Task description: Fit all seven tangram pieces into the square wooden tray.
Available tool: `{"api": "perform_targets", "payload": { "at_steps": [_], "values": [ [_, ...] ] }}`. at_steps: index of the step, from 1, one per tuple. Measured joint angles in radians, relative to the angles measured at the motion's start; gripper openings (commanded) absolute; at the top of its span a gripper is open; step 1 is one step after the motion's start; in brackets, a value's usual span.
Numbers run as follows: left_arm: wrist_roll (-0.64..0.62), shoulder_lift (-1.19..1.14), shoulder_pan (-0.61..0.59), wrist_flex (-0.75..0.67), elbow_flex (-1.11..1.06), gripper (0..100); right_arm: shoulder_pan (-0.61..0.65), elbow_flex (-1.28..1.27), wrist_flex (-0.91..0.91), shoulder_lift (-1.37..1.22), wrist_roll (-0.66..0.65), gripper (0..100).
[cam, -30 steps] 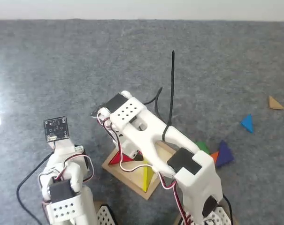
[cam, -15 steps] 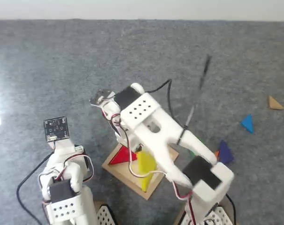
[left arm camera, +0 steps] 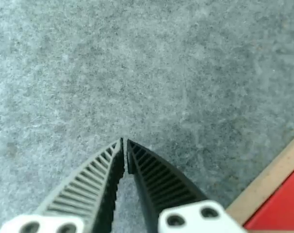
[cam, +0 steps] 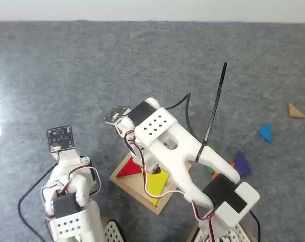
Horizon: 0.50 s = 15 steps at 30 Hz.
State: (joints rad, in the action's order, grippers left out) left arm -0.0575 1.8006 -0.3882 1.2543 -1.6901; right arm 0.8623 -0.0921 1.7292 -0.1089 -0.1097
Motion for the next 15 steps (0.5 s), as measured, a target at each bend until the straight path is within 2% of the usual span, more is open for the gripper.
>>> {"api": "perform_targets", "payload": {
  "at_steps": [3,8,11,15],
  "values": [
    [0.000,0.000,0.000,0.000,0.000,1,0.040,-0.063,-0.061,0.000,0.144,19.7],
    [0.000,0.000,0.000,0.000,0.000,1,0.055,-0.196,-0.259,0.000,0.374,33.3],
    [0.000,0.000,0.000,0.000,0.000,1,0.061,-0.275,-0.348,0.000,0.413,38.1],
    [0.000,0.000,0.000,0.000,0.000,1,0.097,-0.296,-0.387,0.000,0.439,38.2]
  ]
}}
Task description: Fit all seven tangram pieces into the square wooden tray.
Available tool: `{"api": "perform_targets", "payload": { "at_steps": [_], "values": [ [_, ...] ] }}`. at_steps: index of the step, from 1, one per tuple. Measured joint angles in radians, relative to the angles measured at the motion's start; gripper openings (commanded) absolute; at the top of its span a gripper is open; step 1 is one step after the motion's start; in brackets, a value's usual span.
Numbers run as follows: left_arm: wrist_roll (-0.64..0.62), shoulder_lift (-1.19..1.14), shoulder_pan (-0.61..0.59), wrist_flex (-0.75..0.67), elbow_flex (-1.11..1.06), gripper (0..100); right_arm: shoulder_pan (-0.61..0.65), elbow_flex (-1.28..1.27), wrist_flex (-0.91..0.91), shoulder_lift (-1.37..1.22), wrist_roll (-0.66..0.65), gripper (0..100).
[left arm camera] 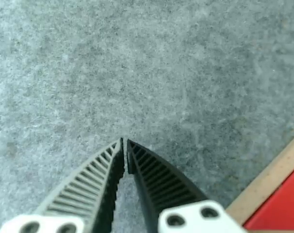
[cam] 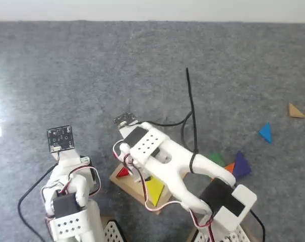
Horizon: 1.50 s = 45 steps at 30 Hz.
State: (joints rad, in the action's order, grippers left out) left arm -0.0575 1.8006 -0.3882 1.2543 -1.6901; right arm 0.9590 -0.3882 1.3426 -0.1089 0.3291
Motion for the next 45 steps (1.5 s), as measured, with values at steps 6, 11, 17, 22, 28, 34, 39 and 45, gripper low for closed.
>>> {"api": "perform_targets", "payload": {
  "at_steps": [6,11,17,22,28,34,39,45],
  "values": [
    [0.000,0.000,0.000,0.000,0.000,1,0.057,0.000,-0.009,0.009,0.034,37.7],
    [0.000,0.000,0.000,0.000,0.000,1,0.060,0.005,0.037,0.034,0.023,37.4],
    [0.000,0.000,0.000,0.000,0.000,1,0.064,0.023,0.094,0.144,-0.005,37.4],
    [0.000,0.000,0.000,0.000,0.000,1,0.152,0.025,0.092,0.152,-0.005,37.4],
    [0.000,0.000,0.000,0.000,0.000,1,0.176,0.011,0.014,0.106,-0.002,37.3],
    [0.000,0.000,0.000,0.000,0.000,1,0.170,0.011,0.011,0.106,0.002,37.3],
    [0.000,0.000,0.000,0.000,0.000,1,0.170,-0.009,-0.014,0.080,0.002,37.2],
    [0.000,0.000,0.000,0.000,0.000,1,0.130,-0.060,-0.055,0.087,0.008,27.0]
  ]
}}
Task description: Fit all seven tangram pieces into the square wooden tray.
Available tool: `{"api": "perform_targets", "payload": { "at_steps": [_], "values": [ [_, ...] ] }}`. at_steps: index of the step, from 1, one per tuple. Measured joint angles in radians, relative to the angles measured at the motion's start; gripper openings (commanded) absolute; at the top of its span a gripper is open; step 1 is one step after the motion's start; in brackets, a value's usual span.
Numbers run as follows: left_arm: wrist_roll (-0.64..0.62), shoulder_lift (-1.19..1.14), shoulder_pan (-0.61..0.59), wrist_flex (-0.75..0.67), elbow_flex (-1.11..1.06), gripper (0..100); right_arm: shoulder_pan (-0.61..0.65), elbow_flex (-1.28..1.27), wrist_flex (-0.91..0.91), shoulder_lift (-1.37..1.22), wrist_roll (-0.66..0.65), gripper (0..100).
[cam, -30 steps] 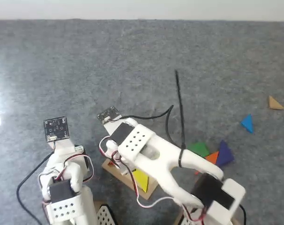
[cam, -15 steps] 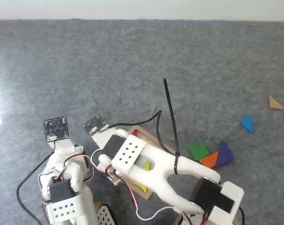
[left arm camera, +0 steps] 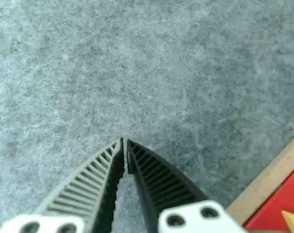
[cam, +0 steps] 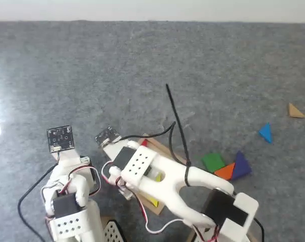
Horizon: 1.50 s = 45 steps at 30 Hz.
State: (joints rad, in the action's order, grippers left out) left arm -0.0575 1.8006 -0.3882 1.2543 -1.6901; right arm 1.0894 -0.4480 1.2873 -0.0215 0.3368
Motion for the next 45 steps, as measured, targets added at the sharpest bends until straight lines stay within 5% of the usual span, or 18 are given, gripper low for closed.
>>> {"api": "perform_targets", "payload": {
  "at_steps": [4,12,23,35,45],
  "values": [
    [0.000,0.000,0.000,0.000,0.000,1,-0.063,-0.003,0.034,0.150,-0.003,13.3],
    [0.000,0.000,0.000,0.000,0.000,1,-0.152,-0.120,-0.052,0.288,-0.100,2.4],
    [0.000,0.000,0.000,0.000,0.000,1,-0.319,-0.127,-0.196,0.175,-0.152,2.0],
    [0.000,0.000,0.000,0.000,0.000,1,-0.319,-0.129,-0.318,-0.037,-0.184,2.0],
    [0.000,0.000,0.000,0.000,0.000,1,-0.252,-0.126,-0.235,-0.041,-0.199,2.1]
  ]
}}
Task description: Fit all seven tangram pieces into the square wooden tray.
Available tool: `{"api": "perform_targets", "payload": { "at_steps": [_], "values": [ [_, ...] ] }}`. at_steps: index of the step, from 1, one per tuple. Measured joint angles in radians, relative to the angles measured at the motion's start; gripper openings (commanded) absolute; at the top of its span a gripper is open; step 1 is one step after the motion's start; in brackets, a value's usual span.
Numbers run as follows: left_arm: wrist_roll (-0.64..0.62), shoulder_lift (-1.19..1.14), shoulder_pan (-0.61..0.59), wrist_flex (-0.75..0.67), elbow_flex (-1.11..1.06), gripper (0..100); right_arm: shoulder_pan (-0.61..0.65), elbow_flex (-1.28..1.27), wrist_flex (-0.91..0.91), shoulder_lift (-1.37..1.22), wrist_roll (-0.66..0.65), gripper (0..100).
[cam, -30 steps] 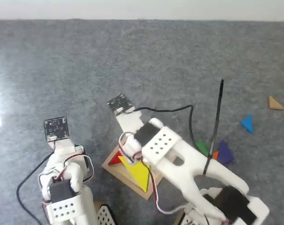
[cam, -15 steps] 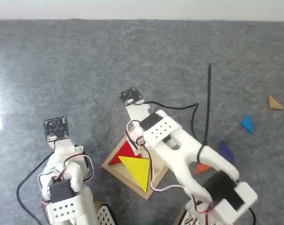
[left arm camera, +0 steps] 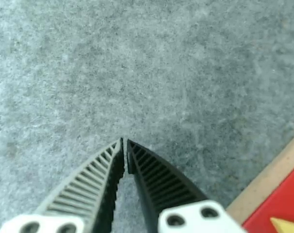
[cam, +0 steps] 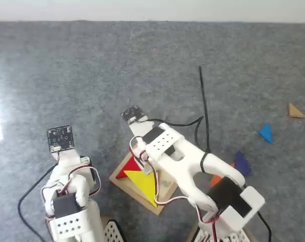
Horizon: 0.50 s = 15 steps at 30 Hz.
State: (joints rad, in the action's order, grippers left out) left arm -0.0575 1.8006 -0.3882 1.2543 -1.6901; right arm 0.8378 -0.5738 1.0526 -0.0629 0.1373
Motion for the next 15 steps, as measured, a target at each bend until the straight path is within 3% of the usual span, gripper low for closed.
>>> {"api": "perform_targets", "payload": {
  "at_steps": [12,15],
  "values": [
    [0.000,0.000,0.000,0.000,0.000,1,0.048,-0.002,0.081,0.083,-0.011,2.4],
    [0.000,0.000,0.000,0.000,0.000,1,-0.008,-0.002,0.083,0.172,-0.014,2.1]
  ]
}}
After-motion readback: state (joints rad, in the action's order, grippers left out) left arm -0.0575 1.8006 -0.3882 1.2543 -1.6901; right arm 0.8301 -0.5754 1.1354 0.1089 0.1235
